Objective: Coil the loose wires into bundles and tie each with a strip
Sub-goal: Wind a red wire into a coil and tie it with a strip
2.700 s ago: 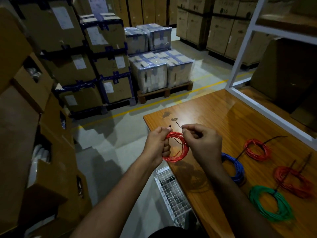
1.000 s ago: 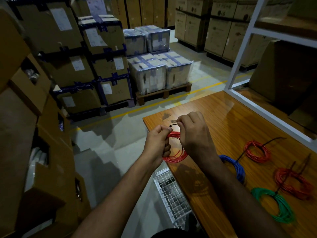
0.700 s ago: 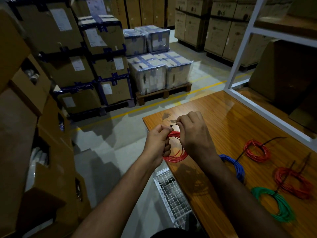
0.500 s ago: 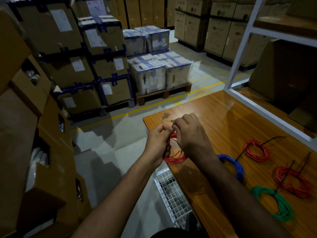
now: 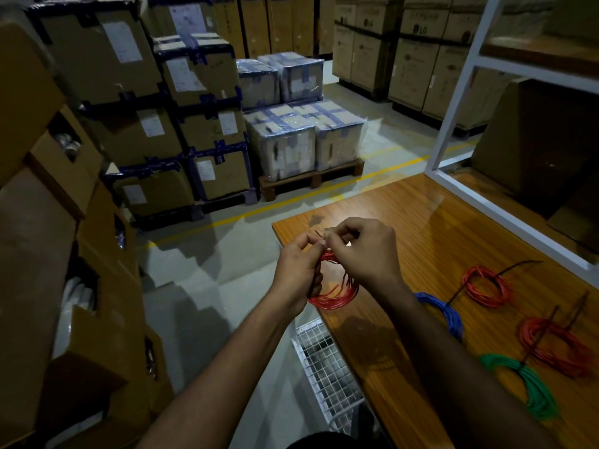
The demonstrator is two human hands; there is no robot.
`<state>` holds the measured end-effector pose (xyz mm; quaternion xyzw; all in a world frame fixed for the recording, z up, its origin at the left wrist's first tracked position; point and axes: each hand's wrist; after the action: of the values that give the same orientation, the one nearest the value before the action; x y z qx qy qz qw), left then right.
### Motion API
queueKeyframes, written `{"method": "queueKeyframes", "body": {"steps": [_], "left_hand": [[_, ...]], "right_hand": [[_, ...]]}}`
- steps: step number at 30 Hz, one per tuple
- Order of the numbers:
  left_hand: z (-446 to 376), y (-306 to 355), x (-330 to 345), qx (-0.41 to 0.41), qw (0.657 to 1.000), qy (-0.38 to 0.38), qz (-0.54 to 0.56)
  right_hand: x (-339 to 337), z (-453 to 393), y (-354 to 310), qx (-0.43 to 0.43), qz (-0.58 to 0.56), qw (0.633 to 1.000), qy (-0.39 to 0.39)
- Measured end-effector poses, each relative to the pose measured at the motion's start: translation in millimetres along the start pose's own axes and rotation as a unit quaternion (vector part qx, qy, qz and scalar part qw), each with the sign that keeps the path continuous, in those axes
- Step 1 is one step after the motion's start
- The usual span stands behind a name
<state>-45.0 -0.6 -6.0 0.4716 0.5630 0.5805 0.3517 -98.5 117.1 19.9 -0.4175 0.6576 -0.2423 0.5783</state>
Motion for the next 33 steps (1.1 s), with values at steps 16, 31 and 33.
{"method": "queueKeyframes", "body": {"steps": [16,31,33], "left_hand": [[5,5,-3,-0.005,0.999,-0.032,0.041],[5,8,-7,0.013,0.999,-0.018,0.03],[6,10,-4,0.009,0.998,-0.019,0.065]], "right_hand": [[6,-56,5,0.352,-0.211,0.896,-0.168],[4,-48,-6,0.233,-0.189,0.919,-0.255],[10,-48,-6,0.215,-0.2,0.933,-0.209]]}}
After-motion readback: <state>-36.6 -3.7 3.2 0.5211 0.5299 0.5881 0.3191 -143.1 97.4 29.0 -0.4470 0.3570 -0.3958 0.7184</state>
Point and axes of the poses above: each hand's wrist, its own z-axis away from the middle knuckle, its own x-axis out of the palm, y = z × x, and after that the axes turned 13 degrees about x, right-handed
